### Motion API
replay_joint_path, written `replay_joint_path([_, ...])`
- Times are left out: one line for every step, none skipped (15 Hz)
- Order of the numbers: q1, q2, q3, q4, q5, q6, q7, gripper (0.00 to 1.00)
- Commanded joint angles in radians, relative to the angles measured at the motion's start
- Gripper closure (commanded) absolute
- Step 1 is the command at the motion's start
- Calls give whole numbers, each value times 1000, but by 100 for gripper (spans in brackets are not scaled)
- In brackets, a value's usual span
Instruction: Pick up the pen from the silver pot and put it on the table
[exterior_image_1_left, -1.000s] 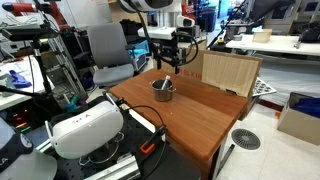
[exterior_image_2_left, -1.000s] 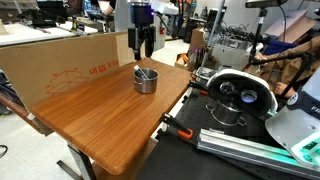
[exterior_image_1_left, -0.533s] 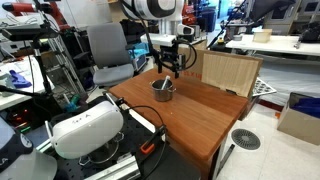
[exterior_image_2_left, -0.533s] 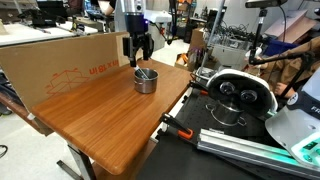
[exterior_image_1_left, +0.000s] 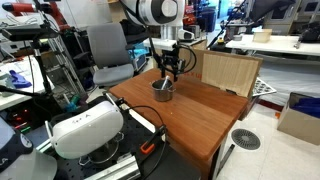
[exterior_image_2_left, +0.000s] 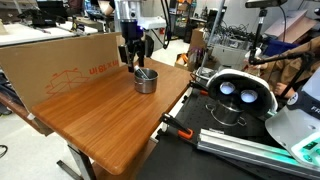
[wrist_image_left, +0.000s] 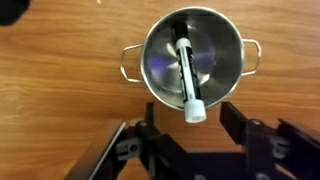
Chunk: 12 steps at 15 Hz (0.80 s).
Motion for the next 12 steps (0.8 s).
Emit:
replay_joint_path([6, 25, -1, 35, -21, -11, 33, 58])
replay_joint_path([7, 27, -1, 38, -21, -13, 34, 65])
replay_joint_path([7, 26, 0, 41, -20, -14, 37, 73])
replay_joint_path([8, 27, -1, 43, -21, -14, 38, 79])
replay_joint_path([8, 26, -1, 44, -22, -14, 40, 88])
replay_joint_path([8, 27, 0, 45, -21, -14, 41, 95])
replay_joint_path([8, 28, 0, 47, -21, -15, 40, 100])
replay_joint_path([8, 27, 0, 47, -21, -16, 43, 95])
replay_joint_path([8, 28, -1, 47, -22, -16, 43, 95])
replay_joint_path([8, 28, 0, 47, -20, -19, 43, 95])
replay_joint_path([7, 26, 1, 48, -18, -26, 42, 95])
replay_joint_path([4, 21, 4, 48, -12, -37, 38, 95])
